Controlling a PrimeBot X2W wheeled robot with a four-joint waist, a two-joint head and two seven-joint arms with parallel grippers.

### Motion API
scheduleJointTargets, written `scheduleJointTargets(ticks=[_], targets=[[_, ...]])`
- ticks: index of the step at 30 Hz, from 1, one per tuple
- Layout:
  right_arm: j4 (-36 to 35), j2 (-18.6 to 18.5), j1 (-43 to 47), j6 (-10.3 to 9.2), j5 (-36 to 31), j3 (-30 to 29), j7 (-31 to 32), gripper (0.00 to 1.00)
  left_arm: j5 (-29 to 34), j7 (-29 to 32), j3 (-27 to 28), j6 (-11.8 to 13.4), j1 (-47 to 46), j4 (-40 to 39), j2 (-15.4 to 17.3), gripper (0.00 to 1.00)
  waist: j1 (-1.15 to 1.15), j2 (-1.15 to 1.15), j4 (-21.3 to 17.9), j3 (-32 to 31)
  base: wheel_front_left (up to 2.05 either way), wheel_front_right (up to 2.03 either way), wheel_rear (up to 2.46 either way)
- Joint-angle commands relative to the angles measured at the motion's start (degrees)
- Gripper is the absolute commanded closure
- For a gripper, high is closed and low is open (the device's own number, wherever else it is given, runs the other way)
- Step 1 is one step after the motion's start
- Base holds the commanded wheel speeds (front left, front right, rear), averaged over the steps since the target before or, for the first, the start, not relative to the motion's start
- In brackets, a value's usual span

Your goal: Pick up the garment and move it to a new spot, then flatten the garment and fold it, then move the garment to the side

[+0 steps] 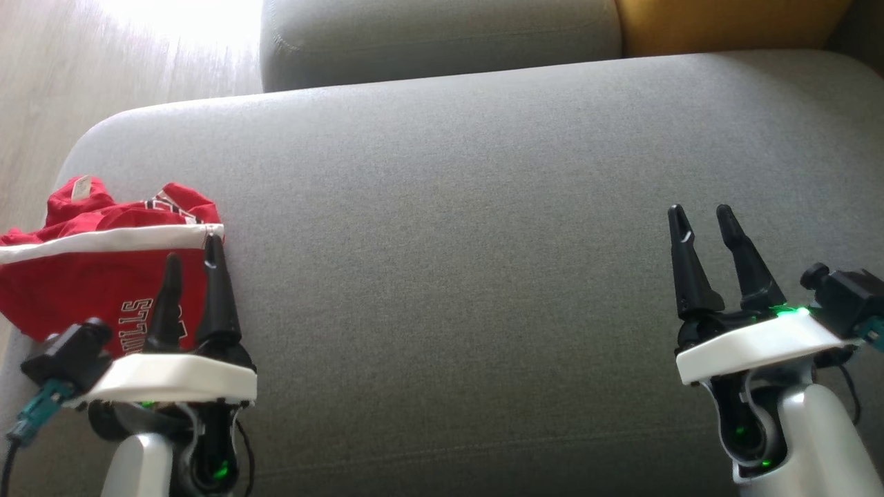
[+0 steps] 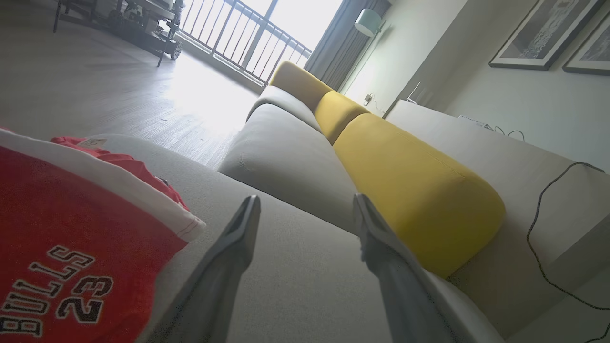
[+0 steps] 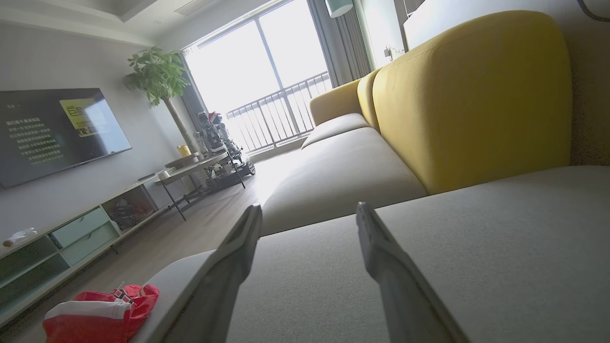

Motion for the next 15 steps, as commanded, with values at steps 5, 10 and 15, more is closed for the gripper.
scheduleJointTargets(ticks=[5, 10, 15], targets=[[-1.8, -0.5, -2.5, 0.00, -5.4, 1.6, -1.5, 0.00, 5.6, -1.3, -0.9, 2.9, -1.6, -1.0, 2.3, 0.00, 0.00, 0.00, -0.2, -0.1, 0.00, 0.00, 0.00], [-1.2, -0.2, -2.5, 0.00, -11.2, 2.0, -2.5, 0.00, 12.2, -2.3, -5.0, 6.9, -1.7, 0.1, 5.2, 0.00, 0.00, 0.00, -0.5, -0.2, 0.00, 0.00, 0.00], [-0.6, 0.5, -2.2, 0.00, -15.6, 1.6, -3.4, 0.00, 15.6, -3.1, -8.2, 9.9, -1.8, 1.9, 7.0, 0.00, 0.00, 0.00, -0.5, -0.3, 0.00, 0.00, 0.00]])
